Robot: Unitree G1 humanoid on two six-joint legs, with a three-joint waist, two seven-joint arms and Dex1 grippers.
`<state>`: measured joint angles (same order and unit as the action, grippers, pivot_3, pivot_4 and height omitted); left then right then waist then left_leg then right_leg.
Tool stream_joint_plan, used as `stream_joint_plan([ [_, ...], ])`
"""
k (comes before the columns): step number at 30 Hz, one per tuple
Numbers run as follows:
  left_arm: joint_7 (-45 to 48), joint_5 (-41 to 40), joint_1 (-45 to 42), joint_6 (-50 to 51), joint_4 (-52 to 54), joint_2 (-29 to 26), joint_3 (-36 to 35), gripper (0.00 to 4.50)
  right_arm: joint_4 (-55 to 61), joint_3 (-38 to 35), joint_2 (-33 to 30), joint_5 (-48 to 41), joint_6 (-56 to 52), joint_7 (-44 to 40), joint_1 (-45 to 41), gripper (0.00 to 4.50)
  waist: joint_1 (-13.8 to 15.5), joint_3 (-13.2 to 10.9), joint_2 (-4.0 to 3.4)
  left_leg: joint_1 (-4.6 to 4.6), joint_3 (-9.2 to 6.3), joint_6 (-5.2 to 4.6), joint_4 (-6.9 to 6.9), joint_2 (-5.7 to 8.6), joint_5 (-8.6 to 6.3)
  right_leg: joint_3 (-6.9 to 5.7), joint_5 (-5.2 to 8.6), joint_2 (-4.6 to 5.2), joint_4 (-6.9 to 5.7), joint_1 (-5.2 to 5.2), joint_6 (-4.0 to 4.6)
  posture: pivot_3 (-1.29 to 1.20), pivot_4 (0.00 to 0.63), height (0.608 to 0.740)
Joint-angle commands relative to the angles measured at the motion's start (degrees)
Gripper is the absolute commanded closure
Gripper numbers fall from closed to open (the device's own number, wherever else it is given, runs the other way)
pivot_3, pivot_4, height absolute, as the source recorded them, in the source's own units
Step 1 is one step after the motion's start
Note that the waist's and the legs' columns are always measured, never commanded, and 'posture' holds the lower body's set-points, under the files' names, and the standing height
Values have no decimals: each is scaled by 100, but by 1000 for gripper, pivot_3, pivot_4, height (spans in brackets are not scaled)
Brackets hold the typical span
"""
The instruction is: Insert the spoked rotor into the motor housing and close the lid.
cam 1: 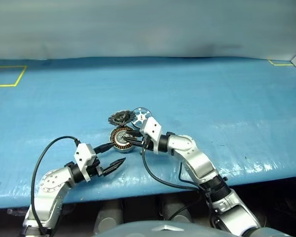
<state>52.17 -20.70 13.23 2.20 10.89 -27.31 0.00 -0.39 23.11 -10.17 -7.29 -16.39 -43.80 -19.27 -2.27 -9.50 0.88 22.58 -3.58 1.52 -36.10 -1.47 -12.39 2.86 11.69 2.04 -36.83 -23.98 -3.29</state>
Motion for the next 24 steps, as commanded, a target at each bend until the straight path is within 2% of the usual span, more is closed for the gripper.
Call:
stream_joint_plan([
  [1, -77, -8, 59, -130, 56, -9, -110, 827, -219, -27, 180, -27, 212, -9, -201, 3839, 0, 0, 0, 0, 0, 0, 0, 0, 0, 0, 0, 0, 0, 0, 0, 0, 150, 740],
  [9, -169, -4, 117, -203, 41, 16, -114, 827, -796, -104, 348, 60, 430, 97, -349, 3839, -4, 0, -1, 1, 0, 1, 1, 0, 0, 0, 0, 0, -1, -3, 0, 0, 150, 740],
  [24, -230, 29, 137, -468, -183, 43, -128, 827, -1012, -170, 462, 97, 467, 124, -393, 3839, -15, 0, -1, 1, 1, 1, 3, -1, -1, 0, 0, 0, -1, -5, 0, 0, 150, 740],
])
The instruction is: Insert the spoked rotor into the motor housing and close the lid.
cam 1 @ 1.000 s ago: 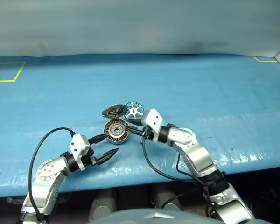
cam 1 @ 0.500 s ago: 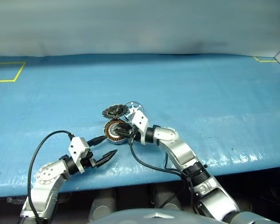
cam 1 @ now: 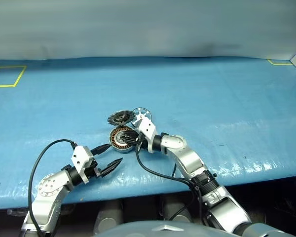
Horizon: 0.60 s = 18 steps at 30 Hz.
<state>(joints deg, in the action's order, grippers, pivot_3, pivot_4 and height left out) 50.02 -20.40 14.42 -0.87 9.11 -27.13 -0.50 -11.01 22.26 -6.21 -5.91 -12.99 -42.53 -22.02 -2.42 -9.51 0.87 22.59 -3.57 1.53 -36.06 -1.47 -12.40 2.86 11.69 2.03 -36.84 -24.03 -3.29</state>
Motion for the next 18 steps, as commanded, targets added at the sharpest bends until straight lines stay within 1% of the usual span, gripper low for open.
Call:
stream_joint_plan([
  [1, -14, 2, 21, -179, -17, 24, -79, 827, 43, -88, 71, -35, 132, -6, -122, 3839, 0, 0, 0, 0, 0, 0, 0, 0, 0, 0, 0, 0, 0, 0, 0, 0, 150, 740],
  [18, -66, 25, 36, -371, -212, 31, -83, 827, 52, -26, 126, 11, 130, -128, -115, 3839, -12, 0, 0, 3, 2, 1, 3, -1, 0, 0, 0, 0, 0, -6, 0, 0, 150, 740],
])
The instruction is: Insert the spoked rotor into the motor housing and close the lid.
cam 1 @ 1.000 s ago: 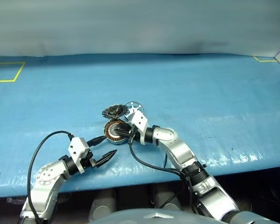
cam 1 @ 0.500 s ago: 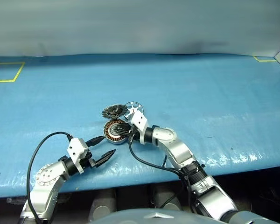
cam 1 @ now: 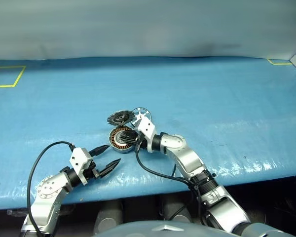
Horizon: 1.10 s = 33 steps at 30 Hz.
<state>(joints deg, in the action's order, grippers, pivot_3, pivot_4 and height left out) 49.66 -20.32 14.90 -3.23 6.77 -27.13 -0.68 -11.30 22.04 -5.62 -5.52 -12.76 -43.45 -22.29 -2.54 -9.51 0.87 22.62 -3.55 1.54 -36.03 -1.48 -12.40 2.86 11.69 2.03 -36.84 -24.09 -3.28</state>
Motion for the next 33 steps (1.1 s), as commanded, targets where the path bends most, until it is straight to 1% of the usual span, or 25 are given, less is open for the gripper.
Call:
stream_joint_plan([
  [1, -36, 21, -14, -139, 15, 34, -65, 827, 79, -5, 69, -37, 98, -52, -89, 3839, -1, 0, 0, 0, 0, 0, 1, 0, 0, 0, 0, 0, 0, 0, 0, 0, 150, 740],
  [9, -124, 64, -15, -224, -22, 38, -59, 827, 53, 7, 72, -5, 103, -95, -105, 3839, -2, 0, 0, 2, 1, 0, 2, 0, 0, 0, 0, 0, 0, -4, 0, 0, 150, 740],
  [12, -137, 68, 4, -236, -19, 34, -57, 827, 7, -15, 121, 63, 203, 16, -105, 3839, -3, 0, 0, 7, 2, 0, 2, 0, 0, 1, 0, 0, 0, -9, 0, 0, 150, 740],
  [15, -151, 72, 12, -239, -20, 29, -55, 827, 48, -20, 123, -13, 135, -98, -92, 3839, -4, 0, 0, 10, 3, 0, 4, 0, 0, 1, 0, 0, -1, -13, 0, 0, 150, 740],
  [33, -218, 171, -40, -256, -39, 40, -48, 827, 99, -10, 106, 5, 139, -99, -43, 3839, -5, 0, 0, 16, 5, 0, 4, 0, 0, 2, 0, 0, -2, -20, 0, 0, 150, 740],
])
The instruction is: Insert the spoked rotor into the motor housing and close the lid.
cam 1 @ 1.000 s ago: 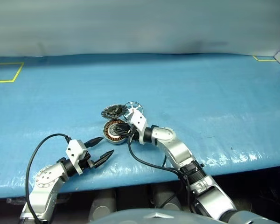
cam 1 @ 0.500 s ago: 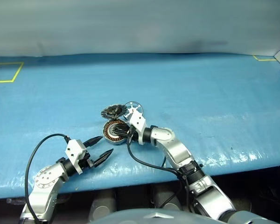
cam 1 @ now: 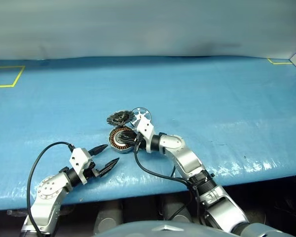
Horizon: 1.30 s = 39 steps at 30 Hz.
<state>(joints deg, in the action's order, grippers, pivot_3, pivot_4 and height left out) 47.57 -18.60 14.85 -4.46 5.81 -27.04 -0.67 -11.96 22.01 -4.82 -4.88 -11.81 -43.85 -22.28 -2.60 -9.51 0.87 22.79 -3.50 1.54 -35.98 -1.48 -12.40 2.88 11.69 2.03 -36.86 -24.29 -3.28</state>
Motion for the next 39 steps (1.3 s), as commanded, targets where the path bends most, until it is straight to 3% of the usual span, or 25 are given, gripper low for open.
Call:
stream_joint_plan([
  [1, -11, 4, -37, -135, 58, 30, -49, 827, 175, -1, 19, -58, 42, -67, -41, 3839, 0, 0, 0, 0, 0, 0, 0, 0, 0, 0, 0, 0, 0, 0, 0, 0, 150, 740],
  [14, -43, 55, -63, -144, 51, 53, -29, 827, 209, 1, -3, -23, 10, -41, -34, 3839, -1, 0, 0, 0, 0, 0, 0, 0, 0, 0, 0, 0, 0, 0, 0, 0, 150, 740],
  [21, -55, 74, -62, -131, 58, 54, -34, 827, 161, -38, 43, 28, 149, 74, -67, 1523, -1, 0, 0, 0, 0, 0, 0, 0, 0, 0, 0, 0, -1, 0, 0, 0, 150, 740],
  [31, -88, 132, -63, -144, 45, 61, -1, 827, 209, -50, 88, -99, 250, -15, -28, 1523, -1, 0, 0, 0, 0, 0, 0, 0, 0, 0, 0, 0, -1, -1, 0, 0, 150, 740],
  [39, -113, 162, -52, -92, 49, 54, 37, 827, 214, -63, 109, -167, 278, -46, -19, 4037, -2, 0, 0, 0, 1, 0, 0, 0, 0, 0, 0, 0, -1, -1, 0, 0, 150, 740],
])
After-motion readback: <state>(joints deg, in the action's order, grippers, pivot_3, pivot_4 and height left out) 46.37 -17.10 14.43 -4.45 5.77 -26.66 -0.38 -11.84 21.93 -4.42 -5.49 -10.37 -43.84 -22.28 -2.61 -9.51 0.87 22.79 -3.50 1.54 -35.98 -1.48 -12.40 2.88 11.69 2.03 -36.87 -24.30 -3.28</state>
